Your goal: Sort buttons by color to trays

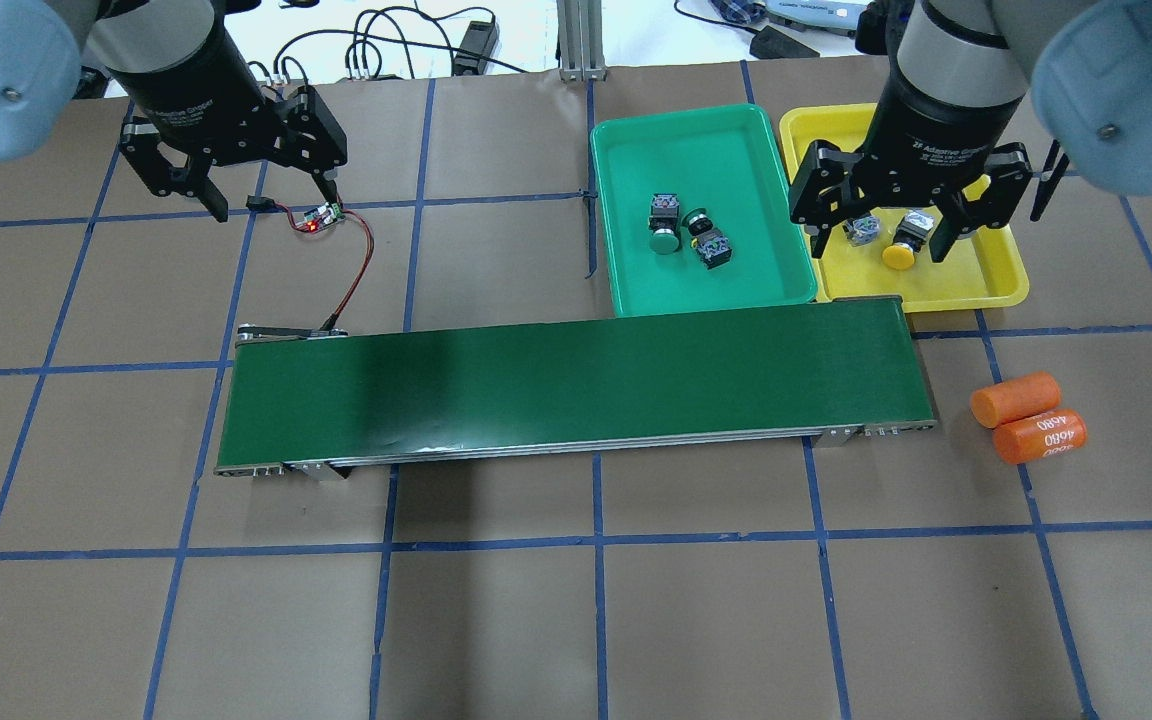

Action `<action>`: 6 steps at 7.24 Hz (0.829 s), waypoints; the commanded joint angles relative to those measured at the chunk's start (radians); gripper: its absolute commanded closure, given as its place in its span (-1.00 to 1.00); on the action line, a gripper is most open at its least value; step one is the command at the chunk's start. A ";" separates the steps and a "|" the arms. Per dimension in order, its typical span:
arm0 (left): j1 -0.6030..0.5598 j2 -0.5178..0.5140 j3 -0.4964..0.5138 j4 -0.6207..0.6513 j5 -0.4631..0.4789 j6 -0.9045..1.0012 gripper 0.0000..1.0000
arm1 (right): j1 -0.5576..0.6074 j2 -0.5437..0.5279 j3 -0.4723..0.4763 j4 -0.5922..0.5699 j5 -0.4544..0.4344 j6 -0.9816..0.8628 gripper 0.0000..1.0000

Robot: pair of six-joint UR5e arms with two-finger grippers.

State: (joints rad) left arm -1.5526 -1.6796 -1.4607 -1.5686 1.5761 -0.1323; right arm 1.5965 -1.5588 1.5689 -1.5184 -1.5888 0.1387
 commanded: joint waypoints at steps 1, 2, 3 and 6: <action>-0.007 0.001 -0.001 -0.004 0.001 -0.001 -1.00 | 0.003 -0.003 0.000 0.001 -0.006 0.001 -1.00; -0.009 0.006 -0.001 -0.005 0.002 -0.001 -1.00 | 0.003 -0.003 0.000 0.001 -0.010 0.001 -1.00; -0.009 0.003 -0.003 -0.007 0.002 -0.001 -1.00 | 0.002 -0.004 0.000 0.004 -0.011 0.001 -1.00; -0.007 0.003 0.000 -0.011 0.002 -0.001 -1.00 | 0.003 -0.004 0.000 0.003 -0.013 0.001 -1.00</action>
